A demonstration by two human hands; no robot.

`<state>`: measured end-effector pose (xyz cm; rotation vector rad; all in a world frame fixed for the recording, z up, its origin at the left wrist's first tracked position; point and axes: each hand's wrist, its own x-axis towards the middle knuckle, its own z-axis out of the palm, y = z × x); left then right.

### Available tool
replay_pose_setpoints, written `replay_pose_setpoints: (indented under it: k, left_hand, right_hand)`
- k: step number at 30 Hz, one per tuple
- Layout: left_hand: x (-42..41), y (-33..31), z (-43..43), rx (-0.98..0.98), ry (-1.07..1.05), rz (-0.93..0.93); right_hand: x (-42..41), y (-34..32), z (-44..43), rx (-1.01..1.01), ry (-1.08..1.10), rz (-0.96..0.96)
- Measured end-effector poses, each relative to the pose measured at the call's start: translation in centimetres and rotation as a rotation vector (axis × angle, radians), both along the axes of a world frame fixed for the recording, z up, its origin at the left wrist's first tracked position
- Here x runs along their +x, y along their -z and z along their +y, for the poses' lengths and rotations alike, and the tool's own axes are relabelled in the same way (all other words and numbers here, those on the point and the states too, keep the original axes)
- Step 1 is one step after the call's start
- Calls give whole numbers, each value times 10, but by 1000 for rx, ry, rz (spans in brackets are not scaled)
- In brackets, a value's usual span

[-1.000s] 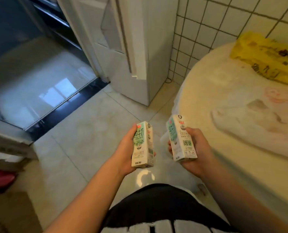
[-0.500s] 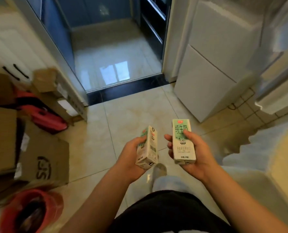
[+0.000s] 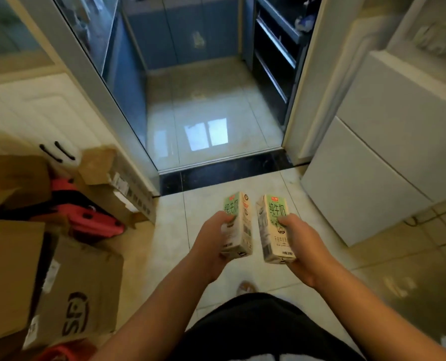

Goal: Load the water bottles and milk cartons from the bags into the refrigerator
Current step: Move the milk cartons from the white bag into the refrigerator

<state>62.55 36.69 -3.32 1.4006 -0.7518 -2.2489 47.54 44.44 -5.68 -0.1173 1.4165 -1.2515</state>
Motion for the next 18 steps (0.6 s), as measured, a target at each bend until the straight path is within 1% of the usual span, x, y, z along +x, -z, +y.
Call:
replay_pose_setpoints:
  k: [4,6,11,18]
  left_hand:
    - [-45,-2,-50,-206,93,-109]
    - [-68,0,-68,-303,145,-120]
    - [-133,2,-115,-482,270,-68]
    - [-243,3,-195,-573,502,48]
  right_hand:
    - [-38,-11,-50,-115,-45,148]
    - [-54,-14,-65,-161,-33,194]
    - [-98,-17,-97,-245,86,264]
    - [-174,-17,-164,-218,306,481]
